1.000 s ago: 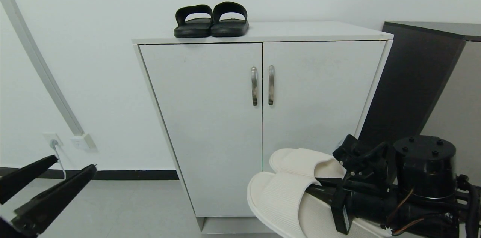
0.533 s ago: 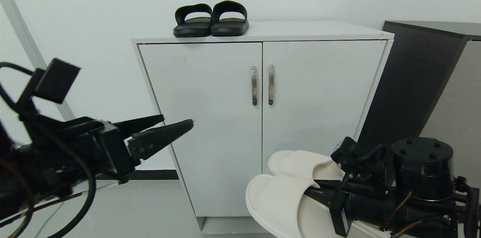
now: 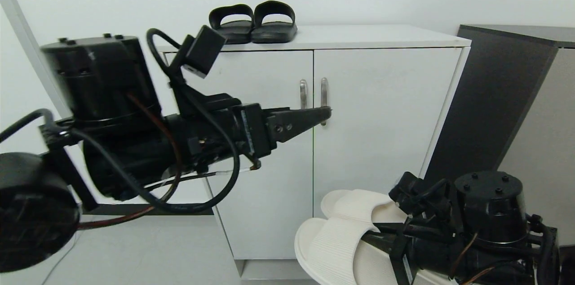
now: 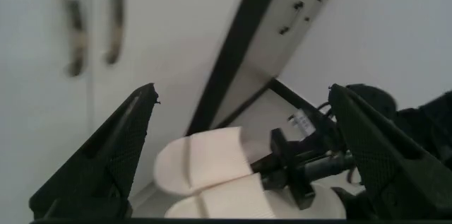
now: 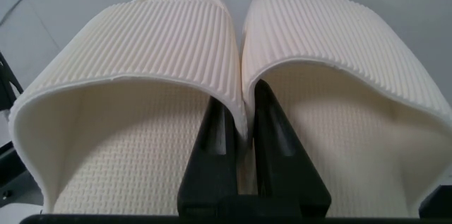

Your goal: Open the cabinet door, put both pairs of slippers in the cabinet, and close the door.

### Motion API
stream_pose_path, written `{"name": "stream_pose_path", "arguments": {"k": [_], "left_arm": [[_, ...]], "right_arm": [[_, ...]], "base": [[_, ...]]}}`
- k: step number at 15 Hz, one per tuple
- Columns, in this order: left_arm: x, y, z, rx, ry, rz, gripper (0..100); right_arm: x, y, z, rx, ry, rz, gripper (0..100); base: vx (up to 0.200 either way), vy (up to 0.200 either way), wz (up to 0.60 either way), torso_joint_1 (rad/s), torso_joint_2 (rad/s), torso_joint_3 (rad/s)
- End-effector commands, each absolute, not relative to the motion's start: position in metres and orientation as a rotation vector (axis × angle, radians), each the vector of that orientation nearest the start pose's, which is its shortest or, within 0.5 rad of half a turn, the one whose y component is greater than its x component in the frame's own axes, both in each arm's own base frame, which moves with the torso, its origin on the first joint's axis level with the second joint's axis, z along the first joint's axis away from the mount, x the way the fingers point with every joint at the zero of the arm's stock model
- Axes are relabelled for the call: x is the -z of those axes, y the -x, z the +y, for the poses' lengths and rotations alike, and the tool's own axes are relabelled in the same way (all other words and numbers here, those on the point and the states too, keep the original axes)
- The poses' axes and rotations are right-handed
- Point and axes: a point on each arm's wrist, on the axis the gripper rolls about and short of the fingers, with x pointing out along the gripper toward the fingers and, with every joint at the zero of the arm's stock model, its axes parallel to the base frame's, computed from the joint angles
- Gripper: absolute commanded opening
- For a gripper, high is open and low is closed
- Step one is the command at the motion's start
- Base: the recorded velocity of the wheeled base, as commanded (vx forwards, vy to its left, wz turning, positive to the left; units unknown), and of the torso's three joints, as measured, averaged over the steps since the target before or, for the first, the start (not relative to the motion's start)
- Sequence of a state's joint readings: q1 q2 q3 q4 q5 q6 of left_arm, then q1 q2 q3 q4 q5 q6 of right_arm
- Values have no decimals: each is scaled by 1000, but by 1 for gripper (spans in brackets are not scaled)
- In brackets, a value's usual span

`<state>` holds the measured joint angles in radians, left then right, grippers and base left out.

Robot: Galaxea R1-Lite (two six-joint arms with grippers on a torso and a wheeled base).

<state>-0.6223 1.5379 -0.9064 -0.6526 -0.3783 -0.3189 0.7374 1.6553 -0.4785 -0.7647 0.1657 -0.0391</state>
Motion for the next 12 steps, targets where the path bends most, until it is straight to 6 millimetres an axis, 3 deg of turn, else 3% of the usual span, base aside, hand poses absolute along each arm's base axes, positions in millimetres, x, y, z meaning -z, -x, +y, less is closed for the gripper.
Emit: {"name": "stream_pose_path", "arguments": {"k": [1,3,7,12], "left_arm": [[-250,-252,-194,1045,337,200,100],[-252,-265,-204,1086,375,217,100],[-252,-270,-212,1103,373,230,100],[-248,-292,-226,1005,373,201,100]], "right_arm": [[-123,-188,176,-900,159,401,0],[-121,-188,176,-901,162,410,0],[-122,-189,177,-900,162,403,0],[-121,-189,177,-899,163,398,0]], "base": [[0,0,0,0,0,0],[0,0,0,0,0,0],[0,0,0,0,0,0],[0,0,0,0,0,0]]}}
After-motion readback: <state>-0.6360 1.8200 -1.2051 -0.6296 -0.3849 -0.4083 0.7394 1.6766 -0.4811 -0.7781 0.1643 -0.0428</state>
